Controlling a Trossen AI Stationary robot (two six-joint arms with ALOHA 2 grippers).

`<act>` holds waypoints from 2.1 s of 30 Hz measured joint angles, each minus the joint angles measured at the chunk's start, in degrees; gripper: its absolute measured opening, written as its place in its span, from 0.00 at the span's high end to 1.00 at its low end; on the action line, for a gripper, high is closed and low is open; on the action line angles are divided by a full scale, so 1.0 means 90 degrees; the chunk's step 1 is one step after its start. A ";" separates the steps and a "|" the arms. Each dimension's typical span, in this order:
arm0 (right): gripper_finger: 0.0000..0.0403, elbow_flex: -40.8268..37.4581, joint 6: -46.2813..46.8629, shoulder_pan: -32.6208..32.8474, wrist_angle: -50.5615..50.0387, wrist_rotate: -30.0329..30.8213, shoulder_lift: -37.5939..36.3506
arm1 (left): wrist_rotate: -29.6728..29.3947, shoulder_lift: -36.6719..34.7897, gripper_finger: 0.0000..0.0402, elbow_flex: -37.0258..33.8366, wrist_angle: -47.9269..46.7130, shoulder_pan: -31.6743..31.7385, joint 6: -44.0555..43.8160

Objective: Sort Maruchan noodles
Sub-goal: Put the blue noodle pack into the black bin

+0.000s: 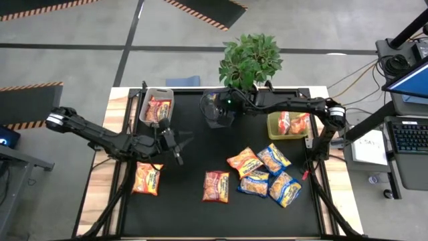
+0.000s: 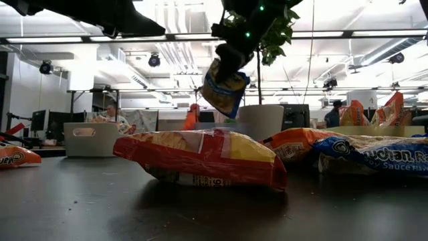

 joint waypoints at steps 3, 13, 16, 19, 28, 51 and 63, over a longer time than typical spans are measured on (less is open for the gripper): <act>0.62 0.0002 -0.0210 0.0264 0.0028 -0.0135 -0.0040 | 0.0070 -0.0003 0.76 0.0000 0.0229 0.0002 -0.0128; 0.67 0.0002 -0.1241 0.1572 -0.0055 -0.0500 -0.0041 | 0.0566 0.0686 0.44 0.0000 0.1547 0.0060 -0.0139; 0.67 0.0002 -0.1340 0.1866 -0.0058 -0.0486 -0.0041 | 0.0564 0.1175 0.35 0.0000 0.2317 0.0127 0.0257; 0.67 0.0003 -0.1303 0.2059 -0.0076 -0.0476 -0.0041 | 0.0565 0.1576 0.30 0.0002 0.2867 0.0176 0.0456; 0.67 0.0007 -0.1138 0.2171 -0.0451 -0.0473 -0.0041 | 0.1506 0.1876 0.30 0.0002 0.2280 0.0205 0.0342; 0.67 0.0007 -0.1172 0.2185 -0.0452 -0.0529 -0.0041 | 0.2174 0.2326 0.42 0.0002 0.2255 0.0923 -0.0268; 0.67 0.0007 -0.1119 0.2185 -0.0531 -0.0527 -0.0041 | 0.2058 0.2793 0.47 0.0002 0.2852 0.0920 -0.0006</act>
